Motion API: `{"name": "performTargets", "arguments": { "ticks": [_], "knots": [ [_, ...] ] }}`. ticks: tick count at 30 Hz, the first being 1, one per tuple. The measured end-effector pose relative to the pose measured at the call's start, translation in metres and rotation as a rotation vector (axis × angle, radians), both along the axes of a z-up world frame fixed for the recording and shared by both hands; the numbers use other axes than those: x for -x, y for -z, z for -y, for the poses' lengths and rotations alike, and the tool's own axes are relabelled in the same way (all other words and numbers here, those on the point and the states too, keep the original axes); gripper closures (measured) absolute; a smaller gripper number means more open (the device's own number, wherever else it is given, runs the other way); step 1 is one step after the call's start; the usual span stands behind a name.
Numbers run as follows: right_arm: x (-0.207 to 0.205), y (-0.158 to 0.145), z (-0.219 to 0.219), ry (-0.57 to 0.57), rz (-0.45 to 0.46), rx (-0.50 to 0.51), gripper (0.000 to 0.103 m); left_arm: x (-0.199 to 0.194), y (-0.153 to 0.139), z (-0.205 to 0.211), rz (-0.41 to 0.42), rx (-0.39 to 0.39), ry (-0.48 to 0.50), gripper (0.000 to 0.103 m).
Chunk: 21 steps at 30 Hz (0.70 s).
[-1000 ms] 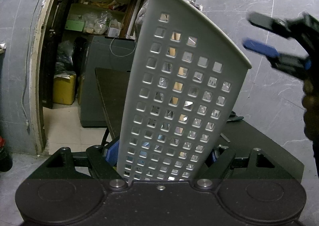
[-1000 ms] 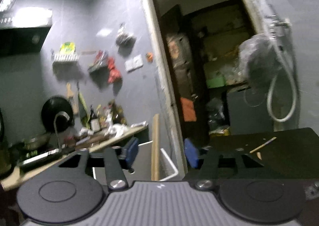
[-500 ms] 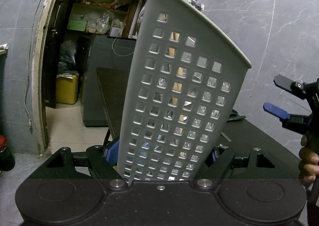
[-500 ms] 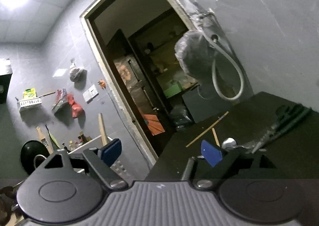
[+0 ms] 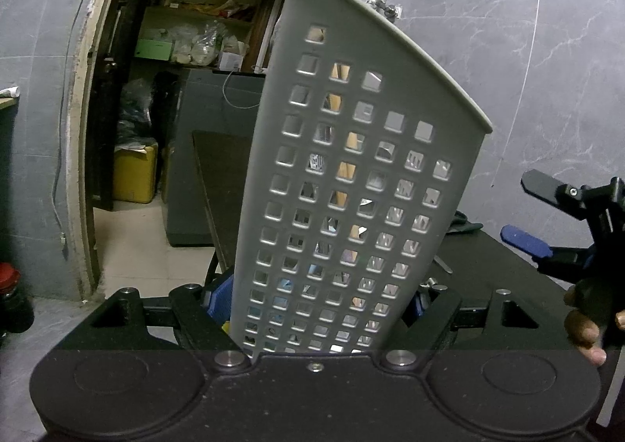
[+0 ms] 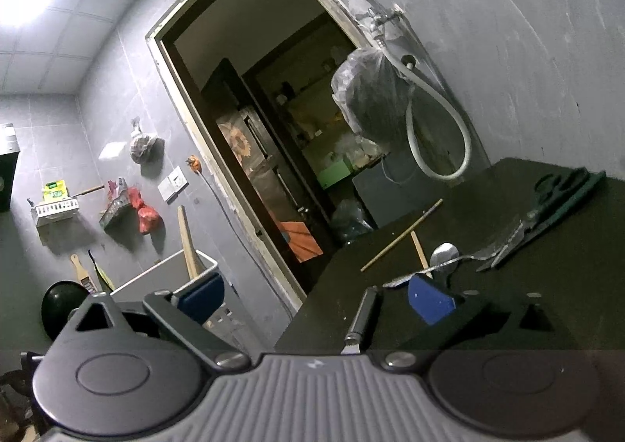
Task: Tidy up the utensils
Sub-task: 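Move the right tool back down over the utensil pile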
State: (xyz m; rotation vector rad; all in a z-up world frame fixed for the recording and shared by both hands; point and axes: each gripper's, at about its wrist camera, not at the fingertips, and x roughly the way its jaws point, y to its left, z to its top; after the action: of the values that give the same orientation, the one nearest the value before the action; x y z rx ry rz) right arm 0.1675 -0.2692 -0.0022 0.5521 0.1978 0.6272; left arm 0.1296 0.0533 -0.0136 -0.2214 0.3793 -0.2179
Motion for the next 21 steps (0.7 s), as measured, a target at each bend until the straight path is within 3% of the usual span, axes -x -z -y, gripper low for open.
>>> {"name": "performTargets", "arguments": {
  "ticks": [21],
  "knots": [
    [-0.005,0.015,0.004,-0.009,-0.055,-0.027,0.000,0.000,-0.004,0.009,-0.008,-0.012,-0.020,0.023]
  ]
}}
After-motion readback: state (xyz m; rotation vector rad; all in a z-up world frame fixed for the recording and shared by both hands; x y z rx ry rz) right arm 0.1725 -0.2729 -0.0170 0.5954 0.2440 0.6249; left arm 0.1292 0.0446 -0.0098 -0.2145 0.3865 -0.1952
